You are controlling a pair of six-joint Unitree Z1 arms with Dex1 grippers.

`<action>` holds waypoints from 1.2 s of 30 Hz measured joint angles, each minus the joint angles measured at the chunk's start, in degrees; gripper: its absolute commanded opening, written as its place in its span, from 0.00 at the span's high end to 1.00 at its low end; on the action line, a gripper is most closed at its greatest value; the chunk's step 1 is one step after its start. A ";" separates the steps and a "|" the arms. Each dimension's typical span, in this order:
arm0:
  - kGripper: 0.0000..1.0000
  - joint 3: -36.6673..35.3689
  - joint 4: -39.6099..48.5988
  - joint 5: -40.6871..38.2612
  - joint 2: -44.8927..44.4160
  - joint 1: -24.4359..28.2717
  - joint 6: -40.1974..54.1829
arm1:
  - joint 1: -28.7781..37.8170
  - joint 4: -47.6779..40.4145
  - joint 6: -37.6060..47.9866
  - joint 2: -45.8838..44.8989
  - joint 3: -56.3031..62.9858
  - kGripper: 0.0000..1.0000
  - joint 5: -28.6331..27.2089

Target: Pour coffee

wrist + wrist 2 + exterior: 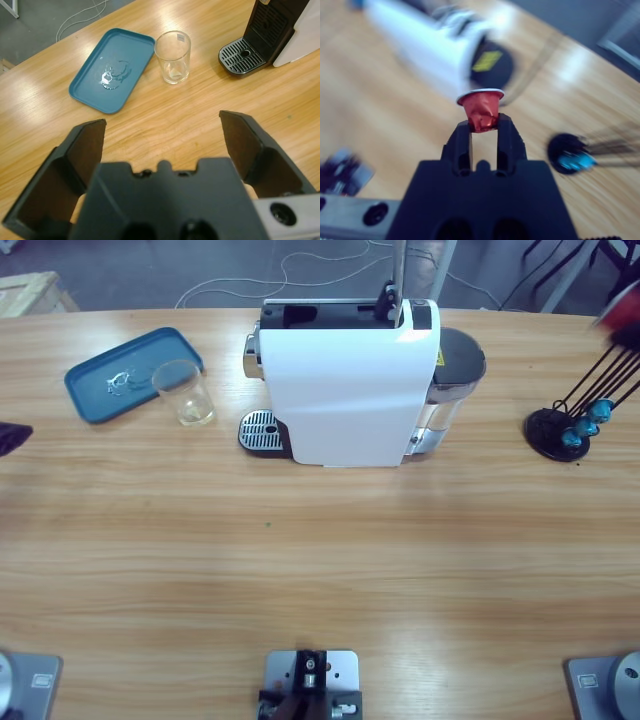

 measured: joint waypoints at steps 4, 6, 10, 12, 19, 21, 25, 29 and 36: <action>0.01 0.04 -0.06 0.00 0.00 0.00 0.05 | 6.37 1.90 -2.51 3.04 -0.57 1.00 6.06; 0.01 0.06 -0.06 0.00 -0.01 0.00 0.05 | 7.51 3.52 -4.15 5.87 -3.48 1.00 8.28; 0.01 0.19 -0.07 0.00 -0.03 0.00 0.05 | 8.53 7.37 -7.80 12.07 -12.25 1.00 9.47; 0.01 0.24 -0.07 0.00 -0.03 0.00 0.05 | 8.69 9.55 -9.78 15.24 -17.39 1.00 9.91; 0.01 0.41 -0.07 0.00 -0.03 0.00 0.05 | 8.93 10.26 -15.49 23.74 -28.39 1.00 12.38; 0.01 0.52 -0.07 0.00 -0.03 0.00 0.05 | 9.20 9.42 -17.64 25.97 -29.83 1.00 12.34; 0.01 0.59 -0.07 0.00 -0.03 0.00 0.05 | 9.37 9.16 -22.57 31.08 -33.74 1.00 10.24; 0.01 0.65 -0.08 0.00 -0.03 0.00 0.05 | 9.44 9.15 -25.46 36.51 -38.53 1.00 6.89; 0.01 0.97 -0.13 0.00 -0.03 0.00 0.05 | 9.48 9.16 -27.54 41.87 -43.92 1.00 2.02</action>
